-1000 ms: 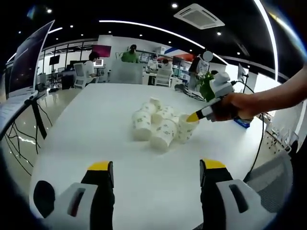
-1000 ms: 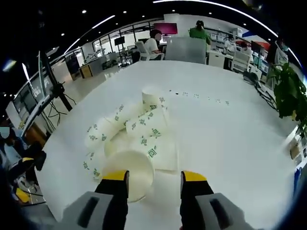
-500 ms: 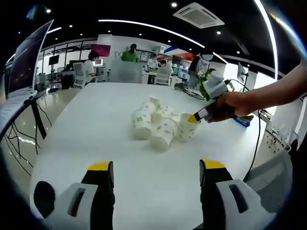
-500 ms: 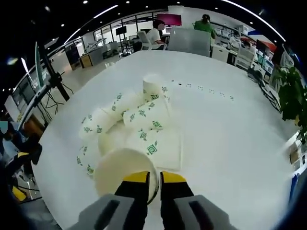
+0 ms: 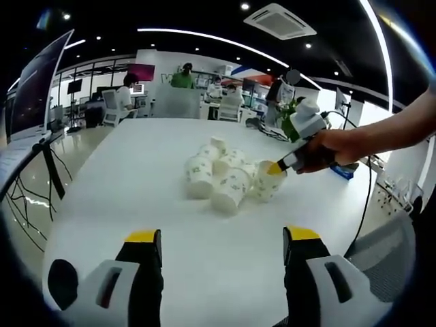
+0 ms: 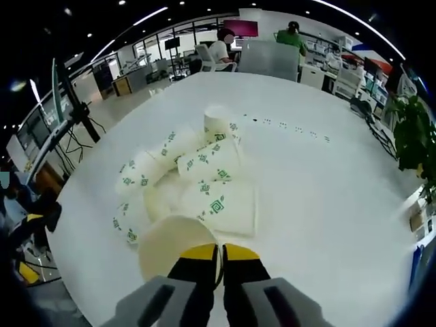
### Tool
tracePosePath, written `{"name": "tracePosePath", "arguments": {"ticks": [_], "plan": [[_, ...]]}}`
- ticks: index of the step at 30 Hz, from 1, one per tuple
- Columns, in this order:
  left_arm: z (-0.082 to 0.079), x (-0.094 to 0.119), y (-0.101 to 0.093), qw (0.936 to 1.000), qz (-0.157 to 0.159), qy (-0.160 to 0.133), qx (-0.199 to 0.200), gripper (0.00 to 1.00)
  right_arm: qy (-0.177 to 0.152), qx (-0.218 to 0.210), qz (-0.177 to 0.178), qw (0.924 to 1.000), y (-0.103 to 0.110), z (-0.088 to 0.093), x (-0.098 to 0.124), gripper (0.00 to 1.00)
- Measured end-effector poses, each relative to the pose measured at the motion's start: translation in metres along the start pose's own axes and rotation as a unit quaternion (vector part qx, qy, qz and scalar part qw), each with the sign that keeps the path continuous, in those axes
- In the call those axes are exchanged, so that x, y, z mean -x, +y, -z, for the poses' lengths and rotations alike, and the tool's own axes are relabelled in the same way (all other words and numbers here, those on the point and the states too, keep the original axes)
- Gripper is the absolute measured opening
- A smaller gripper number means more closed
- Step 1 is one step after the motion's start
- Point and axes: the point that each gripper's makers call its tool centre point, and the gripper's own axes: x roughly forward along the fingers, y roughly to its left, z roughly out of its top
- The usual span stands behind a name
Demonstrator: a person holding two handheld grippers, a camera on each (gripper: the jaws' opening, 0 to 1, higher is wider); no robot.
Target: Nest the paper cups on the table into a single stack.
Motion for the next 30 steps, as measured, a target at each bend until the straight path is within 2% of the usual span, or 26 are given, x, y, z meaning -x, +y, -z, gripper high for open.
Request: {"name": "tracePosePath", "arguments": {"ticks": [13,22,30], "plan": [[-0.001,0.0,-0.005,0.9999,0.007,0.002,-0.01,0.71,-0.003,0.01,-0.021,0.9997,0.019,0.001,0.01,0.0],[-0.001,0.001,-0.006,0.9998,0.009,0.002,-0.015,0.71,0.004,0.021,-0.051,0.9985,0.054,0.014,0.013,0.0],[-0.001,0.001,-0.005,0.9999,0.008,0.002,-0.014,0.7,0.011,0.009,-0.084,0.9964,0.091,0.028,0.015,0.0]]}}
